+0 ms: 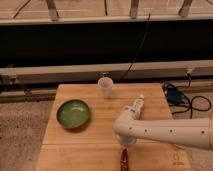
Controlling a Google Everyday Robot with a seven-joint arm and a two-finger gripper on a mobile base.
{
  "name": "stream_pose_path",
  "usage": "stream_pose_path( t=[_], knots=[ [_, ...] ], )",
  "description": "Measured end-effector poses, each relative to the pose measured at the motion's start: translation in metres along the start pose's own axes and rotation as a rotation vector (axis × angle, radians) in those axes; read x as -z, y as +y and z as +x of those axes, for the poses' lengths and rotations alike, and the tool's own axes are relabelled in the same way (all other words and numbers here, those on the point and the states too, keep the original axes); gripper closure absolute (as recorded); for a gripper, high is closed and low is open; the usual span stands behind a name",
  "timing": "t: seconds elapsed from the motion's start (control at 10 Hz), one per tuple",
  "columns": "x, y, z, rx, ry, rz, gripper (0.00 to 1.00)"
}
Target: Drag the pepper across the table
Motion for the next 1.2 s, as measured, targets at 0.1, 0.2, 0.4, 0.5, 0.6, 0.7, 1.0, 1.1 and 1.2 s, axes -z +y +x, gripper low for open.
stream_pose_path(
  t=[0.1,0.2,0.4,0.5,0.6,0.7,1.0,1.1,1.2],
  knots=[
    [0.0,0.002,0.002,0.0,-0.002,-0.001,0.98],
    [0.0,0.009,0.007,0.001,-0.003,-0.002,0.98],
    [0.001,0.015,0.012,-0.001,-0.002,-0.002,0.98],
    [0.002,0.014,0.012,0.002,-0.001,-0.002,0.98],
    [0.002,0.014,0.013,0.001,-0.002,-0.001,0.98],
    [0.003,0.014,0.014,0.002,0.001,0.0,0.98],
    [0.003,0.029,0.025,-0.001,0.004,-0.001,0.98],
    [0.003,0.03,0.028,-0.002,0.006,0.002,0.98],
    [0.004,0.028,0.029,0.0,0.007,0.004,0.98]
  ],
)
